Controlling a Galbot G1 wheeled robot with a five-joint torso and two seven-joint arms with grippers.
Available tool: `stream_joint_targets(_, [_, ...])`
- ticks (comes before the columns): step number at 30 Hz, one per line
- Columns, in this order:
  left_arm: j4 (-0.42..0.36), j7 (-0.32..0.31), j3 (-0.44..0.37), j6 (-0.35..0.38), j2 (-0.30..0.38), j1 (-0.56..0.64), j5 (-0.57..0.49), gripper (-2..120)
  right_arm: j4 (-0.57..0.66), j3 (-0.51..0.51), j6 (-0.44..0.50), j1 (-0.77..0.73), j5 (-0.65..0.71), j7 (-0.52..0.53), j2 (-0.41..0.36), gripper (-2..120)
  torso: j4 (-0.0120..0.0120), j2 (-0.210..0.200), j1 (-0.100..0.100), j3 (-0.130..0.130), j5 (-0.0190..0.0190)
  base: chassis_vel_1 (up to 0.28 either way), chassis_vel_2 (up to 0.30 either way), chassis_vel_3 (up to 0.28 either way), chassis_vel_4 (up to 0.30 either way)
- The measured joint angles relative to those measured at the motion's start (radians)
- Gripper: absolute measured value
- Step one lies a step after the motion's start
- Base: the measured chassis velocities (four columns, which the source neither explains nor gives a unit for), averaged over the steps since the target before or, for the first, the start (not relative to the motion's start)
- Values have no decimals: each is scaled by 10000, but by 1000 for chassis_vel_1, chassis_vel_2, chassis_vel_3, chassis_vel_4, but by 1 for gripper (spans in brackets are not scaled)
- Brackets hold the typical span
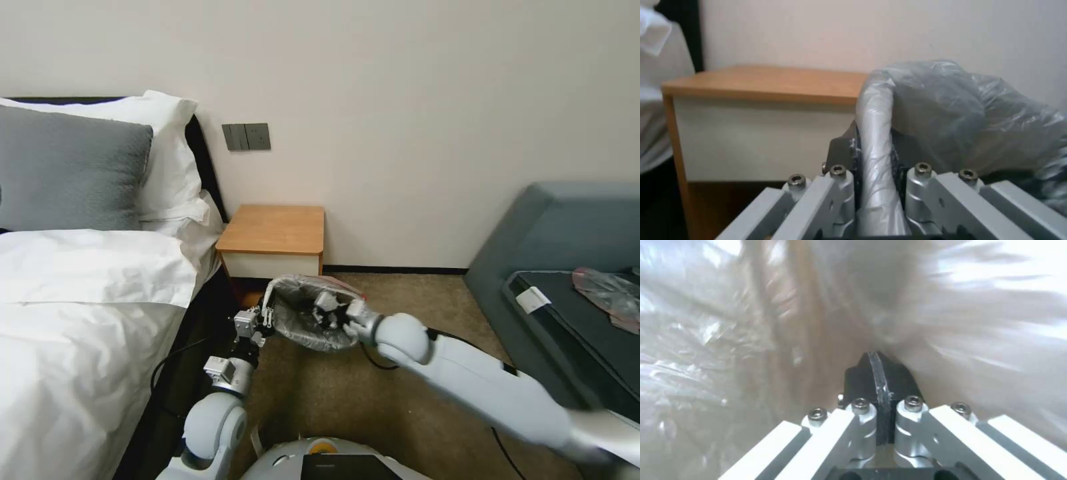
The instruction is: Pick up the garbage bag from the table and place it over the trash can.
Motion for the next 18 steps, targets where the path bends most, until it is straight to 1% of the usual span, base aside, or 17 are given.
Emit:
stream_joint_targets(2, [-76,-245,9,326,-14,55,-437,9,485,919,220,-899,-19,-124,-250,0,-3,1,0,0,2,0,0,0,0])
stream_joint_targets(3, [-76,-245,9,326,-14,55,-437,9,485,919,220,-899,-19,-124,-250,0,-3,1,0,0,2,0,0,0,0])
stream_joint_targets(4, [-122,-389,18,564,-19,77,-695,9,691,1289,351,-1320,-31,-152,-337,0,-4,0,-1,-1,2,0,0,0,0])
stream_joint_targets(5, [-176,-610,34,979,-9,98,-1101,9,989,1781,621,-1909,-58,-141,-402,0,-1,0,-1,0,0,0,0,0,0])
stream_joint_targets(7, [-216,-959,48,1579,39,100,-1666,9,1404,2618,990,-2793,-141,-88,-339,0,-1,0,0,-1,1,0,0,0,0])
stream_joint_targets(8, [-216,-959,48,1579,39,100,-1666,9,1404,2618,990,-2793,-141,-88,-339,0,-1,0,0,-1,1,0,0,0,0])
stream_joint_targets(9, [-221,-1116,47,1865,73,79,-1923,9,1633,3055,1118,-3221,-210,-52,-213,0,-1,0,-1,-1,-1,0,0,0,0])
stream_joint_targets(11, [-133,-1321,-31,2356,136,61,-2384,9,2009,3746,1385,-3993,-409,1,259,10,-2,1,-1,-1,1,0,0,0,0])
stream_joint_targets(12, [-40,-1340,-72,2410,146,83,-2432,9,2095,3963,1518,-4280,-590,3,553,14,2,1,-1,-1,-4,0,0,0,0])
stream_joint_targets(13, [-40,-1340,-72,2410,146,83,-2432,9,2095,3963,1518,-4280,-590,3,553,14,2,1,-1,-1,-4,0,0,0,0])
stream_joint_targets(14, [111,-1363,-115,2465,165,98,-2474,9,2184,4259,1729,-4740,-950,-14,1054,18,8,1,0,0,-4,0,0,0,0])
stream_joint_targets(15, [205,-1398,-133,2527,187,89,-2536,9,2259,4569,1938,-5286,-1365,-105,1610,24,6,0,-1,-1,3,0,0,0,0])
stream_joint_targets(16, [309,-1513,-150,2619,197,52,-2677,9,2320,4887,2146,-5890,-1790,-263,2174,28,6,1,-1,-1,0,0,0,0,0])
stream_joint_targets(17, [309,-1513,-150,2619,197,52,-2677,9,2320,4887,2146,-5890,-1790,-263,2174,28,6,1,-1,-1,0,0,0,0,0])
stream_joint_targets(18, [379,-1592,-153,2715,206,13,-2829,9,2364,5103,2314,-6350,-2080,-400,2637,32,-3,0,-1,-1,0,0,0,0,0])
